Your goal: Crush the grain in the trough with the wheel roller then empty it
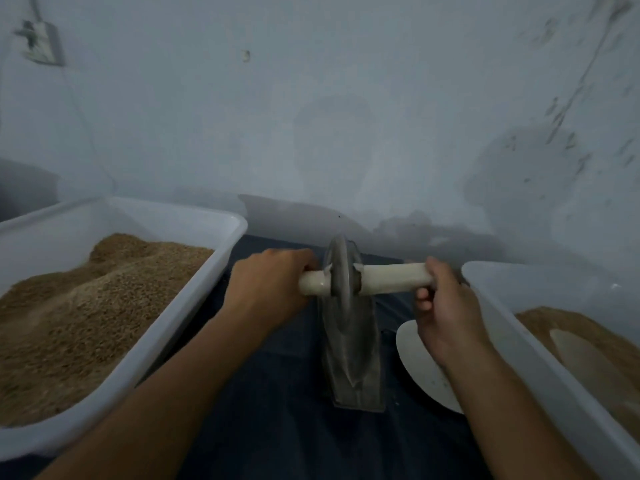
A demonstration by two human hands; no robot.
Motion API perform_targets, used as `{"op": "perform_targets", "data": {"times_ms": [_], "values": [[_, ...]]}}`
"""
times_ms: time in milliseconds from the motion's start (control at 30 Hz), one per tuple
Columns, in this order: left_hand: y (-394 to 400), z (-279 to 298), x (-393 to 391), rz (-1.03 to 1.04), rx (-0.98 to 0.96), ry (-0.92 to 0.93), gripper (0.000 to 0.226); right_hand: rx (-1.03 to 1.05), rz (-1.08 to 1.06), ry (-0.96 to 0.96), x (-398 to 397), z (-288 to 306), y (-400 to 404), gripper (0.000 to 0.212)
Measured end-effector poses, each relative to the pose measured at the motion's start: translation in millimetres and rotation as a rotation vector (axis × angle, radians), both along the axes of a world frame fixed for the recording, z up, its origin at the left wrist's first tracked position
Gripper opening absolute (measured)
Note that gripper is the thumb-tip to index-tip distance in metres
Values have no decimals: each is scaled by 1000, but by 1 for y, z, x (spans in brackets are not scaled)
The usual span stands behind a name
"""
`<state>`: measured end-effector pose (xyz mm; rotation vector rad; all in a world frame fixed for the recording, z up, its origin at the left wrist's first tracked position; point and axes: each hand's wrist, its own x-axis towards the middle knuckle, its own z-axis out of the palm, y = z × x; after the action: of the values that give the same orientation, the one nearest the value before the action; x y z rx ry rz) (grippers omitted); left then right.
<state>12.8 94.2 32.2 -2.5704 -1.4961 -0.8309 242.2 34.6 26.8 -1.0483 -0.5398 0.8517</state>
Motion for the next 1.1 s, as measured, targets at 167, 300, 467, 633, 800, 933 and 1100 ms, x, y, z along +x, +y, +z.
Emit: {"op": "perform_targets", "data": {"times_ms": [167, 300, 467, 633, 800, 933, 1100], "values": [[15, -15, 14, 4, 41, -54, 15, -28, -34, 62, 6, -14, 11, 22], [21, -25, 19, -11, 121, -17, 13, -49, -32, 99, 12, -24, 14, 22], [26, -37, 23, 1, 173, -12, 12, -64, -24, 138, 18, -32, 19, 22], [27, -45, 26, -4, 174, -6, 14, -97, -29, 144, 23, -41, 23, 21], [28, -46, 26, -25, 172, -5, 18, -116, -30, 162, 26, -45, 24, 17], [27, -46, 27, -19, 171, 30, 17, -128, -26, 184, 26, -46, 23, 13], [22, -47, 27, 45, 213, 88, 21, -156, -42, 244, 26, -44, 23, 12]]}}
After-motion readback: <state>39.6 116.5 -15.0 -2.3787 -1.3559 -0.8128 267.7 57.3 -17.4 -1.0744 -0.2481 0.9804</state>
